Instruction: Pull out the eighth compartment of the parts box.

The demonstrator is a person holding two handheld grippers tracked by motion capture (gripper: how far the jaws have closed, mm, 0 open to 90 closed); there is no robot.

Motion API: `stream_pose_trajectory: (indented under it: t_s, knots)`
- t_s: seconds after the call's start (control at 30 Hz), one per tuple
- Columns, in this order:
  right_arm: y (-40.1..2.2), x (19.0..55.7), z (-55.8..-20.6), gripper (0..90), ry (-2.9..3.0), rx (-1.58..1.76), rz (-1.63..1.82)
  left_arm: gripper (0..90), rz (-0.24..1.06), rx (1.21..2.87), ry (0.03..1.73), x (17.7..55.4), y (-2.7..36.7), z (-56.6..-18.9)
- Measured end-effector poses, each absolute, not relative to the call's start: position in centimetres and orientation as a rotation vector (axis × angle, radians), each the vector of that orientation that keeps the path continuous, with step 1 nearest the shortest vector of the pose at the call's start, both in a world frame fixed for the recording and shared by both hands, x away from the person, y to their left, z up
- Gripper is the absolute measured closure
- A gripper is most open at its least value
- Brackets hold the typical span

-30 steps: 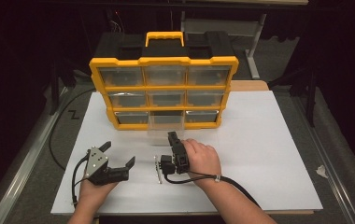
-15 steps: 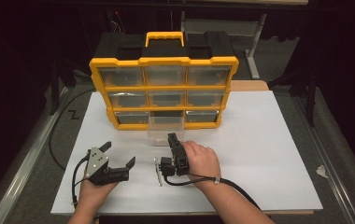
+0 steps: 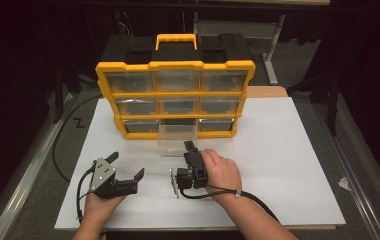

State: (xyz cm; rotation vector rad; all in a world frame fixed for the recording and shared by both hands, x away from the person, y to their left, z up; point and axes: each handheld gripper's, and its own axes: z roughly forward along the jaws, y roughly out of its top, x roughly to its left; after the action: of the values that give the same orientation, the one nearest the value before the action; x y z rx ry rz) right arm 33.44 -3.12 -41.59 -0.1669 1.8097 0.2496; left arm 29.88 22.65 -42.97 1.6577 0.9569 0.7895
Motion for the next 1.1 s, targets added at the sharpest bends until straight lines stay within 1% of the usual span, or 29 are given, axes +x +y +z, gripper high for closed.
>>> stream_pose_trajectory:
  t_s: [0.03, 0.2, 0.53, 1.1]
  knots:
    - [-3.7, 33.3, -41.5, 44.4, 1.816, -0.163, 0.252, 0.9, 0.789, 1.658, 0.959, 29.9, 22.6, -43.0]
    - [-5.2, 33.0, -41.5, 42.2, 1.809, -0.185, 0.239, 0.9, 0.792, 1.66, 0.96, 29.9, 22.6, -43.0]
    - [-8.9, 33.1, -42.7, 40.2, 1.833, -0.143, 0.207, 0.9, 0.793, 1.666, 0.964, 29.9, 22.6, -43.1]
    - [-16.4, 33.2, -44.1, 37.9, 1.85, -0.072, 0.117, 0.9, 0.798, 1.677, 0.968, 29.9, 22.6, -43.2]
